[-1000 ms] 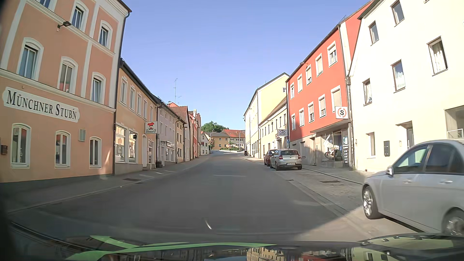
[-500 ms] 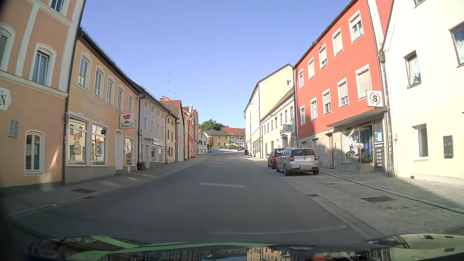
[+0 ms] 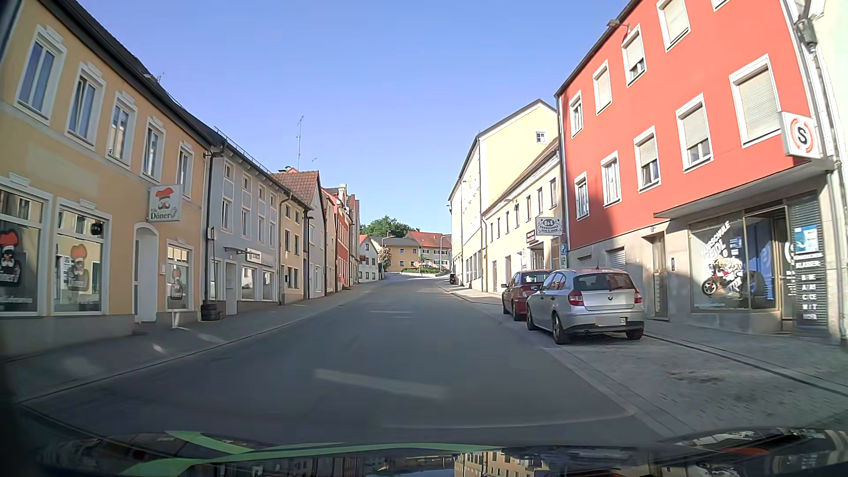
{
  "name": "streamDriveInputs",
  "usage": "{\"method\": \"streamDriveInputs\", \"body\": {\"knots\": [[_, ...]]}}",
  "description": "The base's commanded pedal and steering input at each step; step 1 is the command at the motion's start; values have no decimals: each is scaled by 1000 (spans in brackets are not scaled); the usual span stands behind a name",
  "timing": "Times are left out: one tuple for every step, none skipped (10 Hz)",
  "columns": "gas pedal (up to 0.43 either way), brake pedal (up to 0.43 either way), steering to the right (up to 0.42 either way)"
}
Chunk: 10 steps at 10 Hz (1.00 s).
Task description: Follow the waypoints while adhering to traffic rules and regulations
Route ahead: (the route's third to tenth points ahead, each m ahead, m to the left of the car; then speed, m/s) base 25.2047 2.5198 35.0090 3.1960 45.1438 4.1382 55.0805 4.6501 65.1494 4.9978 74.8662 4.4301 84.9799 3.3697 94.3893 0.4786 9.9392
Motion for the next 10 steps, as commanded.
{"method": "streamDriveInputs", "body": {"knots": [[248, 0, -8], [248, 0, -8], [248, 0, -8], [260, 0, -10], [260, 0, -14], [260, 0, -18], [280, 0, -20], [287, 0, -20], [287, 0, -20], [311, 0, -20]]}}
